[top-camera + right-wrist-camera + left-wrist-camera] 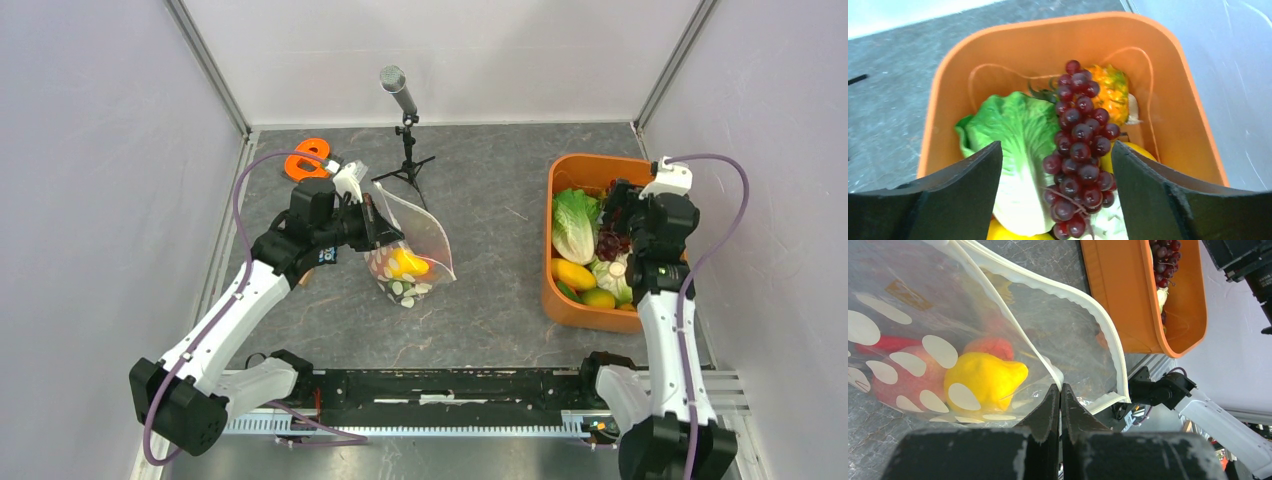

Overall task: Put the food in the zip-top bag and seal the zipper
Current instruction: Adjust the fake fruit in the bin, then pick up the fake fruit from the bin.

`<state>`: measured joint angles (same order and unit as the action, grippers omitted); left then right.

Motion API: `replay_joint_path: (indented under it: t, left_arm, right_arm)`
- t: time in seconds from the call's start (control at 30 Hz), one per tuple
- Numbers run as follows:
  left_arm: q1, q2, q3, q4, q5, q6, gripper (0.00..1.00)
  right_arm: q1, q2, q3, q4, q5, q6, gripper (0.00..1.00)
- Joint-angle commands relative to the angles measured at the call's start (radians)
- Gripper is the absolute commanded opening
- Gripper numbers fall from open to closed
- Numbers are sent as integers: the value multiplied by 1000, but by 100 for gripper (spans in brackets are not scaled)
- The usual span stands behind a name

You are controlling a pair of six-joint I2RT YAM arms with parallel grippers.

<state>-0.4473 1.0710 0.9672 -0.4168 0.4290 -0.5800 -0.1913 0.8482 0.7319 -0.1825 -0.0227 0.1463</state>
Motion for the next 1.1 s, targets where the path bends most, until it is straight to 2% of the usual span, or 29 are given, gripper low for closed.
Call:
replay_joint_path:
  t: [0.0, 0.13, 0.3, 0.4, 0.57, 0.67, 0.8, 0.87, 0.93, 1.07]
  left_arm:
    - [-4, 2, -1, 36, 25, 33, 2]
    - [-4, -5, -5, 33, 22, 37, 2]
    - [-4, -12, -12, 25, 9, 47, 2]
    - [-4, -8, -4, 18, 14, 51, 2]
    - [-4, -4, -4, 26, 14, 49, 2]
    - [-4, -6, -7, 29, 18, 44, 2]
    - [-4, -16, -7, 23, 9, 45, 2]
    - [-4, -19, -10, 23, 2, 44, 2]
    - [-4, -18, -10, 23, 3, 45, 2]
    - [-4, -16, -10, 24, 5, 42, 2]
  right_arm:
    - [-9, 138, 81, -68, 109, 19, 87]
    - [-27, 225, 67, -74, 115, 36, 90]
    - [-61, 262, -6, -12, 94, 42, 79]
    - [-63, 279, -23, -13, 114, 36, 76]
    - [-65, 286, -45, 34, 35, 34, 82]
    - [-67, 290, -44, 59, -27, 33, 71]
    - [-67, 254, -45, 74, -71, 29, 47]
    - [-67, 216, -45, 73, -69, 36, 45]
    - [-68, 167, -42, 75, -60, 30, 35]
    - [-67, 59, -23, 89, -54, 26, 24]
